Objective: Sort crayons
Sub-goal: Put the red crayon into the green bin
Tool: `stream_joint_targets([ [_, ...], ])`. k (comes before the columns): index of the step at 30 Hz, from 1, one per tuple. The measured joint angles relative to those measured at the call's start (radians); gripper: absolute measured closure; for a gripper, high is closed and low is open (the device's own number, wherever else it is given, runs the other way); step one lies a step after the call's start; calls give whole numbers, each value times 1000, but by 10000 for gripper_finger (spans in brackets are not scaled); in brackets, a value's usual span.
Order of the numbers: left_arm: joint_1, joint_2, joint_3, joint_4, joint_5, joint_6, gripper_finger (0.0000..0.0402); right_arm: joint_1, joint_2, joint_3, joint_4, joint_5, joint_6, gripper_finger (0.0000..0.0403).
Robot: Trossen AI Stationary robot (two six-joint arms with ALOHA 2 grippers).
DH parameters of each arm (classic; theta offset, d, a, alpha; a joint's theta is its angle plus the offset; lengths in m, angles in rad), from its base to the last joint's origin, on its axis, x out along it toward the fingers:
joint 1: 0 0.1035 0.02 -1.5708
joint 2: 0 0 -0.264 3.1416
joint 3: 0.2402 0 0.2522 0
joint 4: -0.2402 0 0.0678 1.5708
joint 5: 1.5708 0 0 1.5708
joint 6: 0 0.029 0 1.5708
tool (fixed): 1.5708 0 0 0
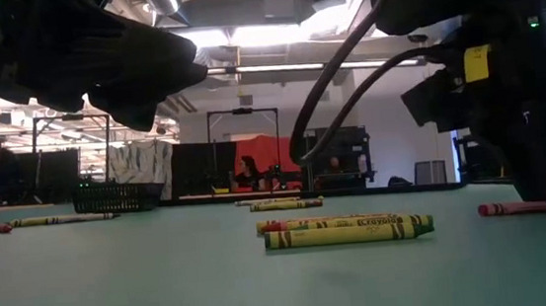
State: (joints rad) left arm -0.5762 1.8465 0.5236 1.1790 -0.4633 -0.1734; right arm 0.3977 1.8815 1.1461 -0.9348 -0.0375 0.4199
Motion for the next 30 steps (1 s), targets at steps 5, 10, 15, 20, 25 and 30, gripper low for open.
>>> stream_joint_targets([
  [5, 0, 0, 0, -5, -5, 0, 286, 1, 0, -1, 4, 15, -13, 357],
  [10, 0, 0, 0, -5, -6, 0, 286, 1, 1, -1, 5, 20, -13, 387],
  [15, 0, 0, 0, -5, -6, 0, 286, 1, 3, 3, 4, 23, -17, 389],
  [20, 0, 0, 0, -5, -6, 0, 286, 2, 12, 71, -45, 47, -8, 390],
  [25, 0, 0, 0, -3, -5, 0, 286, 40, -40, 143, -115, 33, 12, 390],
  [30, 0, 0, 0, 3, -1, 0, 286, 112, -128, 174, -173, -11, 129, 390],
])
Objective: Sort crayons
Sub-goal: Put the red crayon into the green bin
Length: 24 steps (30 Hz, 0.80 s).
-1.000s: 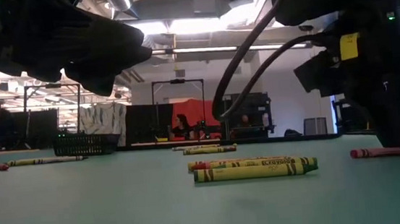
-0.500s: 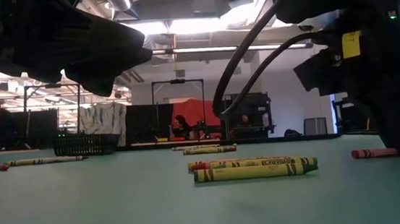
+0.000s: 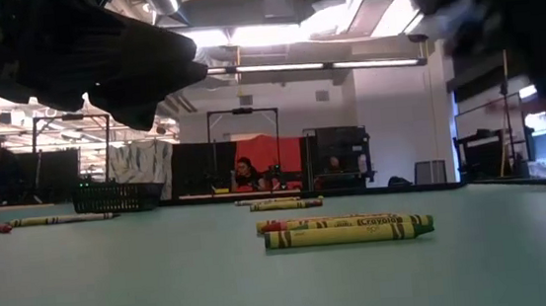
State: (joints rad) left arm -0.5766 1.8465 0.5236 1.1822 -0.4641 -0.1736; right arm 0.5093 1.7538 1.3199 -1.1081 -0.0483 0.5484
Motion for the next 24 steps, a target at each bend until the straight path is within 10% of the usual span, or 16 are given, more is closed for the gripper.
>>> stream_joint_targets([
  [24, -2, 0, 0, 1, 2, -8, 286, 542, -135, -122, 15, 27, 932, 372],
])
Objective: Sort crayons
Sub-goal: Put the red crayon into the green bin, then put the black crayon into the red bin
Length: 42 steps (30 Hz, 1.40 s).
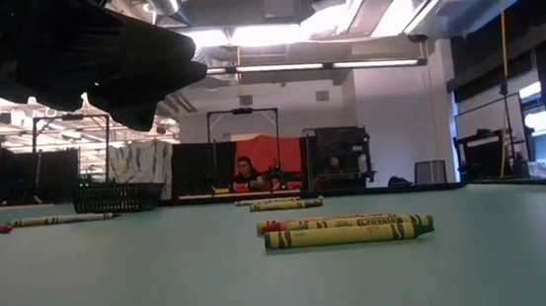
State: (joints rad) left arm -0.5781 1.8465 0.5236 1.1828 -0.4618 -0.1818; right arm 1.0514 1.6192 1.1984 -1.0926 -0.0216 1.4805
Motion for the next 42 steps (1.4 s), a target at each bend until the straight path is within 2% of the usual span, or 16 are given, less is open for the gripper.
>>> stream_joint_targets([
  [4, 1, 0, 0, 0, 0, 6, 286, 18, 0, -47, 33, -122, 113, 345],
  [7, 6, 0, 0, -1, 0, 7, 286, 24, -1, -52, 54, -113, 101, 302],
  [11, 16, 0, 0, -2, 0, 6, 286, -13, -22, -46, 45, -117, 8, 247],
  [13, 20, 0, 0, -2, 0, 0, 286, -35, -32, -28, 36, -44, -52, 229],
  [16, 20, 0, 0, -2, 0, 0, 286, -76, -40, -8, 26, 133, -168, 216],
  [23, 20, 0, 0, 3, -15, -1, 286, -207, -35, -4, 26, 522, -454, 222],
  [26, 25, -9, 0, 3, -22, 5, 286, -291, -33, -17, 34, 604, -605, 225],
  [30, 53, -14, 0, 0, -23, 29, 286, -454, -33, -60, 48, 612, -767, 226],
  [35, 121, -14, 0, -30, -18, 29, 286, -679, -33, -135, 163, 585, -1011, 226],
  [39, 193, -14, 0, -64, 58, 25, 286, -860, -33, -177, 317, 535, -1200, 226],
  [42, 261, -45, -1, -153, 82, 8, 286, -963, -33, -207, 482, 473, -1306, 226],
])
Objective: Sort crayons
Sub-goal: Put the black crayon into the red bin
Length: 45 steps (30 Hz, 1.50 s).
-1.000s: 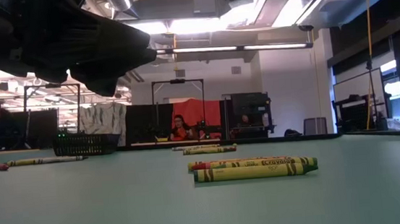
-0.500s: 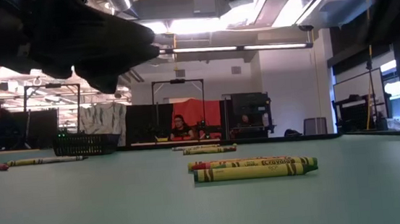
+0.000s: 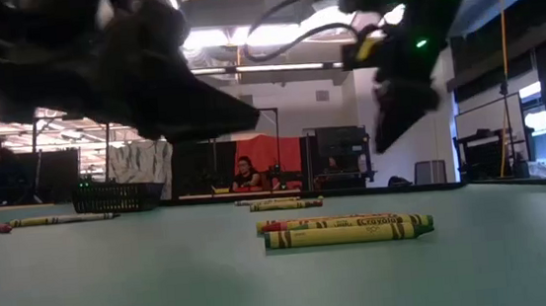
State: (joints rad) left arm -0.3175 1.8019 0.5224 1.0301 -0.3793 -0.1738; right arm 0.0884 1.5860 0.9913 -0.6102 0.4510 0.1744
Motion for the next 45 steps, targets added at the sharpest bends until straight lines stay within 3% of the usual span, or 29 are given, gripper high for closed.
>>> stream_joint_targets([
  [6, 176, -192, 0, -320, 98, -8, 286, -108, 0, -83, 279, -66, -140, 227],
  [11, 364, -380, 1, -622, 113, 28, 286, -147, 0, -163, 480, -135, -178, 227],
  [16, 581, -430, 23, -776, 225, 117, 286, -139, 0, -231, 626, -169, -178, 227],
  [23, 796, -335, 211, -1005, 329, 243, 286, -99, 0, -287, 831, -211, -182, 227],
  [28, 886, -211, 374, -1113, 426, 322, 286, -79, 0, -329, 979, -329, -205, 227],
  [36, 940, 35, 635, -1351, 453, 413, 286, -75, 0, -373, 1029, -414, -180, 227],
  [45, 955, 178, 735, -1355, 480, 442, 286, -76, 0, -373, 1035, -409, -187, 227],
])
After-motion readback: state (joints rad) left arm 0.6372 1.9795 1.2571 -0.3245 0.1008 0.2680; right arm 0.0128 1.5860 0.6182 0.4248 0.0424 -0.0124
